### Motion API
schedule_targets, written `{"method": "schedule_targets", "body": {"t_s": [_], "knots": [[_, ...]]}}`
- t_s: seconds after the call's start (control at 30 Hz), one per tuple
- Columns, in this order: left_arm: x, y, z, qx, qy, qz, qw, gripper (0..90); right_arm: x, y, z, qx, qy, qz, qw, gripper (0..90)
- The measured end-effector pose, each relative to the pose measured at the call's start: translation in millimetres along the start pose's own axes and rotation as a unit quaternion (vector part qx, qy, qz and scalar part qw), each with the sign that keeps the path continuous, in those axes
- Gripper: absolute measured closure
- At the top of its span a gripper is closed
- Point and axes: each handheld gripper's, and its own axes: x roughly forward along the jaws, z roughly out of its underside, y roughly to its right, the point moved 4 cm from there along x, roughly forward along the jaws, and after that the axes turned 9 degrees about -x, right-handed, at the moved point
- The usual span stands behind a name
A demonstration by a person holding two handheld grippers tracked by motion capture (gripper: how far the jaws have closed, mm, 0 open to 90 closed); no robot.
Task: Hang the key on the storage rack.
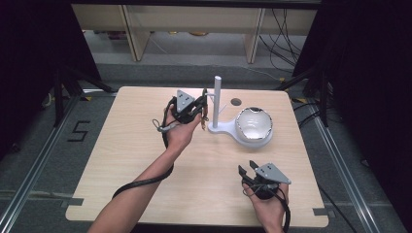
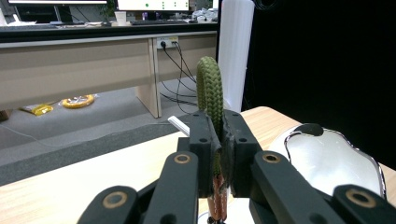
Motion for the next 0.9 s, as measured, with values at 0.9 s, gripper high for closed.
{"method": "schedule_targets", "body": {"t_s": [0.9], "knots": [[12.3, 12.9, 4.2, 0.027, -0.025, 0.004, 0.9993, 83.2, -0.8, 1.8, 0.4, -0.007, -0.005, 0.005, 1.0, 54.0]]}}
